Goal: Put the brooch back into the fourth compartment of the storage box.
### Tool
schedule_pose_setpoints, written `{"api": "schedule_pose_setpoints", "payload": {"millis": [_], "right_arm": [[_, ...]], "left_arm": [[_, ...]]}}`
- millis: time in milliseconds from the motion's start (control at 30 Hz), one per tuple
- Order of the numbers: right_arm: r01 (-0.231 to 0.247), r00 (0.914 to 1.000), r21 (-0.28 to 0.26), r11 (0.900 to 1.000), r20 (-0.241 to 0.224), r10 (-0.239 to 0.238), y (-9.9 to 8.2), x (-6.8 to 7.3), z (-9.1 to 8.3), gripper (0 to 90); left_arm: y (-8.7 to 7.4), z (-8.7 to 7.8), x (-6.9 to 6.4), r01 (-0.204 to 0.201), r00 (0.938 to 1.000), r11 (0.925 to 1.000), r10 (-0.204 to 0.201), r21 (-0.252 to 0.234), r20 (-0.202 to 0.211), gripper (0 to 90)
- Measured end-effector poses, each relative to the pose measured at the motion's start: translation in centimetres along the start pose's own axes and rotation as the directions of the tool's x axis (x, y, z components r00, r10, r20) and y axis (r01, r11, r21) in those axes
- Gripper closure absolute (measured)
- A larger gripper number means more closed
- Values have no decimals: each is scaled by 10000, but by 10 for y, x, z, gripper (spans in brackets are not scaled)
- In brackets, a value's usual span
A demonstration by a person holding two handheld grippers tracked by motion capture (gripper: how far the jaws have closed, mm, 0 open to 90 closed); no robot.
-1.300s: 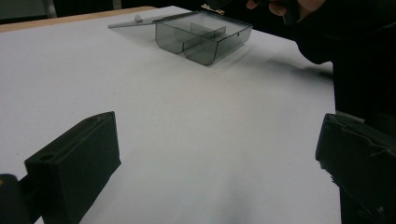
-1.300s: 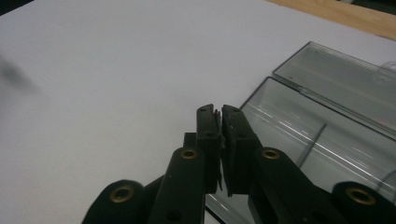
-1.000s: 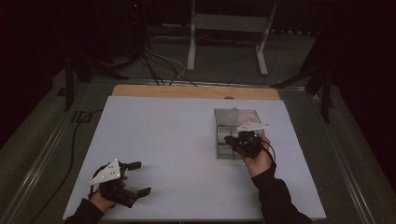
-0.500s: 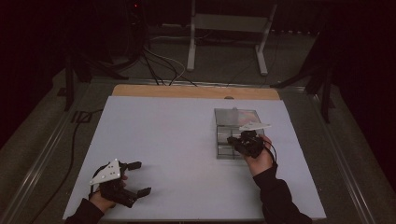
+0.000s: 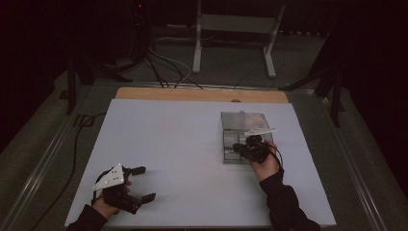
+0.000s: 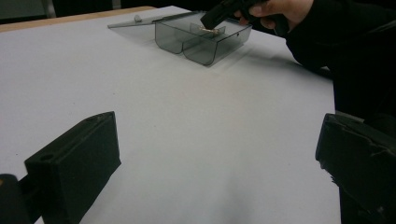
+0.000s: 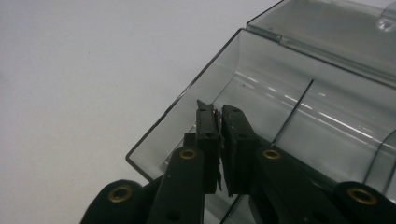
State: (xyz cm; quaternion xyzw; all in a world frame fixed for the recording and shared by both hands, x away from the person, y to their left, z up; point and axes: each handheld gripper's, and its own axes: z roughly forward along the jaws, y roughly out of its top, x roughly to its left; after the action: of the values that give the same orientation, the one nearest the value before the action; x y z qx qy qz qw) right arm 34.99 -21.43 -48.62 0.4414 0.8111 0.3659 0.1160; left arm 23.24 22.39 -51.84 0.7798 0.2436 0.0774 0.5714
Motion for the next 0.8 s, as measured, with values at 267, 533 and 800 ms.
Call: {"api": "schedule_pose_setpoints", "payload": {"millis": [267, 533, 800], "right_arm": [[23, 9999, -124, 9999, -138, -24, 0, 2, 1, 705], [33, 9992, -639, 9979, -408, -59, 6, 8, -10, 485], [-16, 9938, -1398, 9902, -1107, -140, 10, 15, -20, 169]], "left_arm": [[0, -1, 0, 0, 10000, 10000, 0, -39, -7, 13], [2, 0, -1, -7, 10000, 10000, 7, -59, -49, 13], [3, 3, 0, -22, 10000, 10000, 22, -68, -15, 14]]}}
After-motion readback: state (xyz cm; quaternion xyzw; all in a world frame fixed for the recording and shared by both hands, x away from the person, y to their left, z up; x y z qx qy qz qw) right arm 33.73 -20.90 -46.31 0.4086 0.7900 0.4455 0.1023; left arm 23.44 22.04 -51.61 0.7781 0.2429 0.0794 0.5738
